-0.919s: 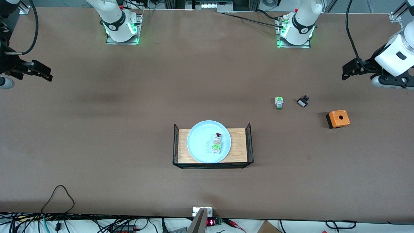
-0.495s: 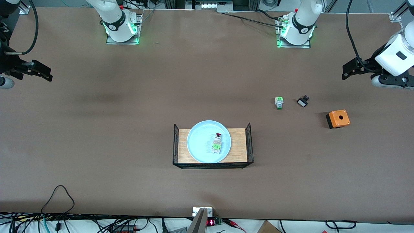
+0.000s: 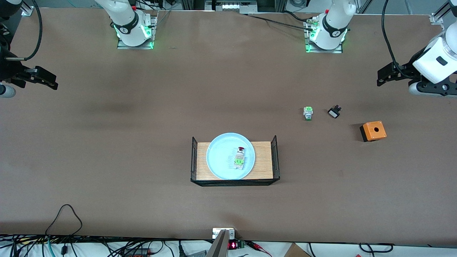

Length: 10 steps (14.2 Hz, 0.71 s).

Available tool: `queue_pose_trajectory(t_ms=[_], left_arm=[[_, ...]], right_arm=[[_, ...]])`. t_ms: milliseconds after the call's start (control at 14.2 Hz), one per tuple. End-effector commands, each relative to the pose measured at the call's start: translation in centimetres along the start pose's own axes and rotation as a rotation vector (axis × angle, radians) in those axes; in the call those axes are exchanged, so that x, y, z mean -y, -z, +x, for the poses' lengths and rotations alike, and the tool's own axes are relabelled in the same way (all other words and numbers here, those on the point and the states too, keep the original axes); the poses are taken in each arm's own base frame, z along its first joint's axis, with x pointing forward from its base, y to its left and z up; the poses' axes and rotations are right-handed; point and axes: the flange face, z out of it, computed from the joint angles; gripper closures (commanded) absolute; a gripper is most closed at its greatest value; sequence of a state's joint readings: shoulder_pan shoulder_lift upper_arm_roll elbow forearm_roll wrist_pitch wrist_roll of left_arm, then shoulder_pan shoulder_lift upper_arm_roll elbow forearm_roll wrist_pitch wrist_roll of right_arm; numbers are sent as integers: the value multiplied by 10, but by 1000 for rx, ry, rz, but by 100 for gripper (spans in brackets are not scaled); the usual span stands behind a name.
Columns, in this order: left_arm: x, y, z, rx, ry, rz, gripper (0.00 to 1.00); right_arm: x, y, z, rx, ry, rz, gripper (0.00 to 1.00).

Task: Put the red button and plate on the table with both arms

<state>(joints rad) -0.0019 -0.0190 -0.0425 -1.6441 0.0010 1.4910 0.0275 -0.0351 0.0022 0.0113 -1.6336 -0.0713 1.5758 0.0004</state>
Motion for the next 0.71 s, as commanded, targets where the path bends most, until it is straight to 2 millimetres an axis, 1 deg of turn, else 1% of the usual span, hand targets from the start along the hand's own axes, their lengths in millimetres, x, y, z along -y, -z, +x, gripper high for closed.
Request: queue_pose_trajectory(t_ms=[0,71,212,353,424,495,565,636], left_arm=[[-4,5,0,64,-19,-35,0],[-8,10,0,75,-27,-34,0],[-17,11,8,73,-47,-70,0],[-28,6,17,82,-66,-118,0],[-28,5,16,84,-72,-134,0],[-35,4,17,87,-102,-137,0],[-56,-4,22,99,-164,-161,0],[-72,-15,29,119,-193,-203,0]], right_arm=[[2,7,-3,-9,3,17,0],[3,8,-3,-9,5,17,0],[3,8,-3,-9,5,17,0],[3,7,-3,-9,5,17,0],[3,8,-3,-9,5,17,0],[3,8,-3,-9,5,17,0],[3,7,-3,-8,5,17,0],[3,7,-3,-8,5,17,0]])
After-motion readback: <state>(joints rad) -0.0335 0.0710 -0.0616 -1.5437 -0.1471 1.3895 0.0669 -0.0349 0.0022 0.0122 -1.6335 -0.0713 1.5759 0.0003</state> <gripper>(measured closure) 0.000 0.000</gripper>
